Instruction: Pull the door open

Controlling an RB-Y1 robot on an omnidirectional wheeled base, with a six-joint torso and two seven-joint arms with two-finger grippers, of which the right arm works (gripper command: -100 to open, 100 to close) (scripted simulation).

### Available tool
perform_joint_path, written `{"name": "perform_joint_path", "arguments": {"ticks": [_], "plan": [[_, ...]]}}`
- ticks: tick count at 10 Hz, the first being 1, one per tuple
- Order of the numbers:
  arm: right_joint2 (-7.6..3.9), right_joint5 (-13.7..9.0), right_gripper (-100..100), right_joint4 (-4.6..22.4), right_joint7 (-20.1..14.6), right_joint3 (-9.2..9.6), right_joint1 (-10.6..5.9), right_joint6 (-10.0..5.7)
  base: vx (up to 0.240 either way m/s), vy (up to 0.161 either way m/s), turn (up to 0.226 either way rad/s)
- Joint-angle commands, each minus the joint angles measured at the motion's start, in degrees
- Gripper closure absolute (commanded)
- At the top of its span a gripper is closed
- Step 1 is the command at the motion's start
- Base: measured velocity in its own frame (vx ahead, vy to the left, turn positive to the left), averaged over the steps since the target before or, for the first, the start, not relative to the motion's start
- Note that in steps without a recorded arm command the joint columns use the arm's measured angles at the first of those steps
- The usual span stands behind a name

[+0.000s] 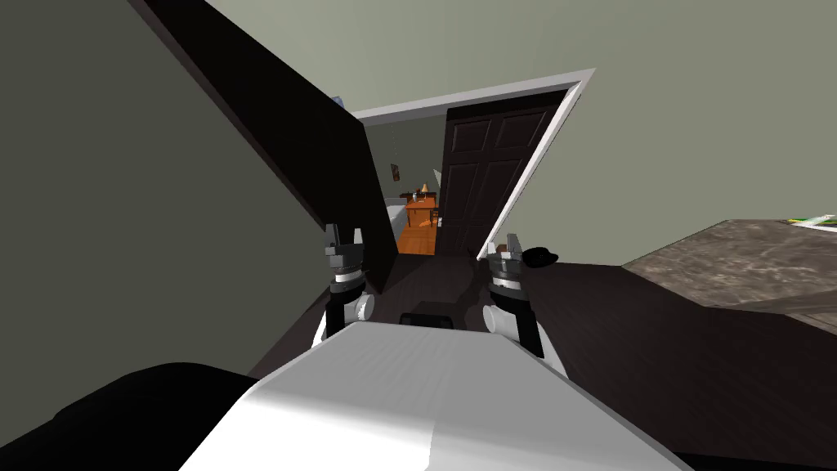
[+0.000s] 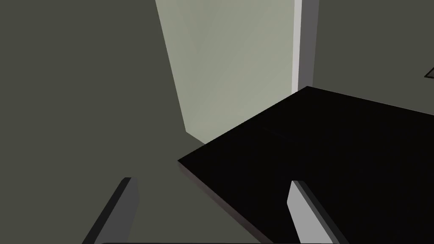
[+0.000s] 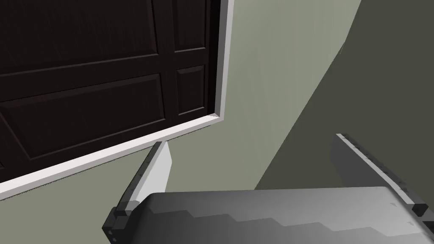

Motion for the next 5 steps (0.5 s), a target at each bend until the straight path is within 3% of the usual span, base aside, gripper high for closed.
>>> {"name": "perform_joint_path", "arguments": {"ticks": [1,5], "plan": [[-0.6,-0.06,-100,1.89,-0.12,-0.2,-0.58,-0.43,0.091,0.003,0.03],[-1.81,-0.22,-100,6.68,-0.44,-0.7,-2.06,-1.5,0.178,0.004,0.027]]}}
